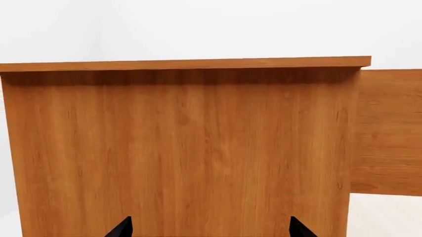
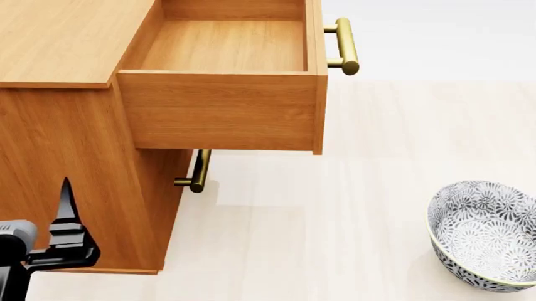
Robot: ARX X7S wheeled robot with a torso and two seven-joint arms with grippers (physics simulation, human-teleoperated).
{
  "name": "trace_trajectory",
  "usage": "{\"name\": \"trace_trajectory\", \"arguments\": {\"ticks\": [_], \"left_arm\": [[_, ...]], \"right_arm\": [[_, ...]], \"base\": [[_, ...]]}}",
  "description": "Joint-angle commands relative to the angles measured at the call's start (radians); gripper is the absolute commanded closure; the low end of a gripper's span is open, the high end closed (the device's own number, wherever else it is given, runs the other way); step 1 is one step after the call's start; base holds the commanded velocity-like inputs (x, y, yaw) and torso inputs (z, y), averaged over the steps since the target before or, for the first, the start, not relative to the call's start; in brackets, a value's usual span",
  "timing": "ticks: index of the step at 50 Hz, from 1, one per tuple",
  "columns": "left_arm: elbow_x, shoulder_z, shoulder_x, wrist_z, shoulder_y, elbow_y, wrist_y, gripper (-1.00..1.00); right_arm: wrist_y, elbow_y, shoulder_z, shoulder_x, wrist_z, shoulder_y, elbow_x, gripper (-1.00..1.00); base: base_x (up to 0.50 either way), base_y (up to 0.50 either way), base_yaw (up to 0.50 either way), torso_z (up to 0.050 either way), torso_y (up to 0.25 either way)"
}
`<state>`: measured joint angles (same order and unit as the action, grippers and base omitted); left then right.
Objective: Put the ketchup in the top drawer of the cabinet.
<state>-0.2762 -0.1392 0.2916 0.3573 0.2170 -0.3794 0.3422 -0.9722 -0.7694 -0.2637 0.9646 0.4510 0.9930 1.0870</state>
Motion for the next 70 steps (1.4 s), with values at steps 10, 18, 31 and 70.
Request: {"name": "trace_trajectory", "arguments": {"ticks": [10, 18, 31, 70], "left_arm": [[-0.006, -0.005, 0.003, 0.005, 0.004, 0.012, -0.008, -1.00], [-0.008, -0.007, 0.005, 0.009, 0.007, 0.007, -0.003, -1.00], [-0.010, -0.013, 0.008, 0.013, 0.011, 0.010, -0.005, -1.00], [-0.014, -0.032, 0.012, 0.025, 0.020, 0.018, -0.011, -1.00]], "right_arm": [[0.058, 0.213, 0.418, -0.173, -0.123, 0.366, -0.200, 1.00], [0.117, 0.312, 0.508, -0.244, -0.184, 0.430, -0.280, 1.00], [0.203, 0.469, 0.591, -0.342, -0.263, 0.497, -0.356, 1.00], [0.533, 1.162, 0.727, -0.644, -0.541, 0.693, -0.516, 1.00]], "base": [[0.00, 0.00, 0.00, 0.000, 0.000], [0.00, 0.00, 0.00, 0.000, 0.000], [0.00, 0.00, 0.00, 0.000, 0.000], [0.00, 0.00, 0.00, 0.000, 0.000]]}}
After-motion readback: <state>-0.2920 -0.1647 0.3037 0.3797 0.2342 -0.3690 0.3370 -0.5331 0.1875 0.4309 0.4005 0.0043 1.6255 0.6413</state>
